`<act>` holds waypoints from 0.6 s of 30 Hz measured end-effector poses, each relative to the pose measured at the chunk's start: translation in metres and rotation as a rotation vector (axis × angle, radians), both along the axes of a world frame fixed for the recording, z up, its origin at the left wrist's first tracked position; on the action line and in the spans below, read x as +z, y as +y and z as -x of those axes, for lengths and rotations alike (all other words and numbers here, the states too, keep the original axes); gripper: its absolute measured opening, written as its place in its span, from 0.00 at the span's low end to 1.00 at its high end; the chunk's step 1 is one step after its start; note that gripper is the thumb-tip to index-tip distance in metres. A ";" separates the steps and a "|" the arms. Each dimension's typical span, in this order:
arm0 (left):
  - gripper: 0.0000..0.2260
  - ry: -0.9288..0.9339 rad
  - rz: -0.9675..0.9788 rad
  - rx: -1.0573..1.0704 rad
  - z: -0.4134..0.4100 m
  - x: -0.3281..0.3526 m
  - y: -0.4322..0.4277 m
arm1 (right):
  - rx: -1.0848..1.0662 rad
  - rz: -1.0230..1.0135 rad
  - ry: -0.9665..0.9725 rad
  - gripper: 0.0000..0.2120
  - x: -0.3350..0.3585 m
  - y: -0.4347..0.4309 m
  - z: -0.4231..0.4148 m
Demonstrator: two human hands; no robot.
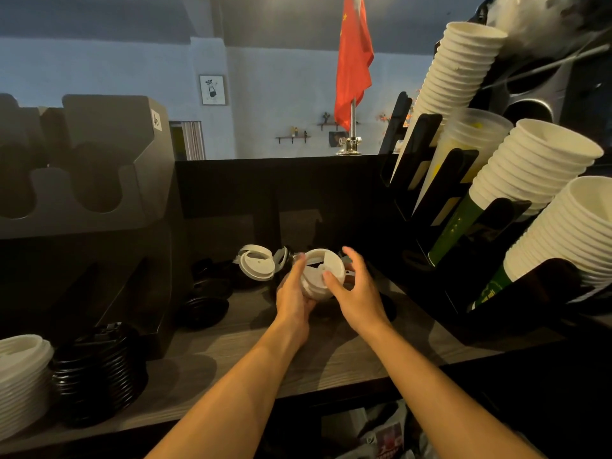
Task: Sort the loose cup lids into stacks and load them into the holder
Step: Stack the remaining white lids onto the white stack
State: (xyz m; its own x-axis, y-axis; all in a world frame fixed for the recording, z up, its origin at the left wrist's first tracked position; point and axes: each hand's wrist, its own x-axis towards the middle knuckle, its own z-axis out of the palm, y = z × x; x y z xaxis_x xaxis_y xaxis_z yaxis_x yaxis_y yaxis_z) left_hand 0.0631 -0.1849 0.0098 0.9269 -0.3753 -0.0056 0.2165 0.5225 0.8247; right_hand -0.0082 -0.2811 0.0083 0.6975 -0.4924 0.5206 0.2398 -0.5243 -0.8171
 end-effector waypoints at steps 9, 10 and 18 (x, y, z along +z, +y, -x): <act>0.16 0.081 0.095 -0.155 0.001 0.003 0.006 | -0.197 -0.010 -0.041 0.10 0.000 -0.004 0.000; 0.17 0.085 0.089 -0.166 0.001 0.003 0.006 | -0.233 -0.013 -0.036 0.10 -0.001 -0.004 0.000; 0.20 0.000 0.002 -0.236 0.003 0.006 0.007 | -0.101 0.188 0.118 0.47 -0.004 -0.003 0.000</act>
State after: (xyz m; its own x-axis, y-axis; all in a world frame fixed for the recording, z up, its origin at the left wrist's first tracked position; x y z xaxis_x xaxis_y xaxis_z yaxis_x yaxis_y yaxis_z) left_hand 0.0603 -0.1777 0.0156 0.8135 -0.5815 -0.0046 0.3326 0.4588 0.8240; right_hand -0.0077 -0.2838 0.0038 0.7112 -0.4646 0.5277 0.0874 -0.6863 -0.7220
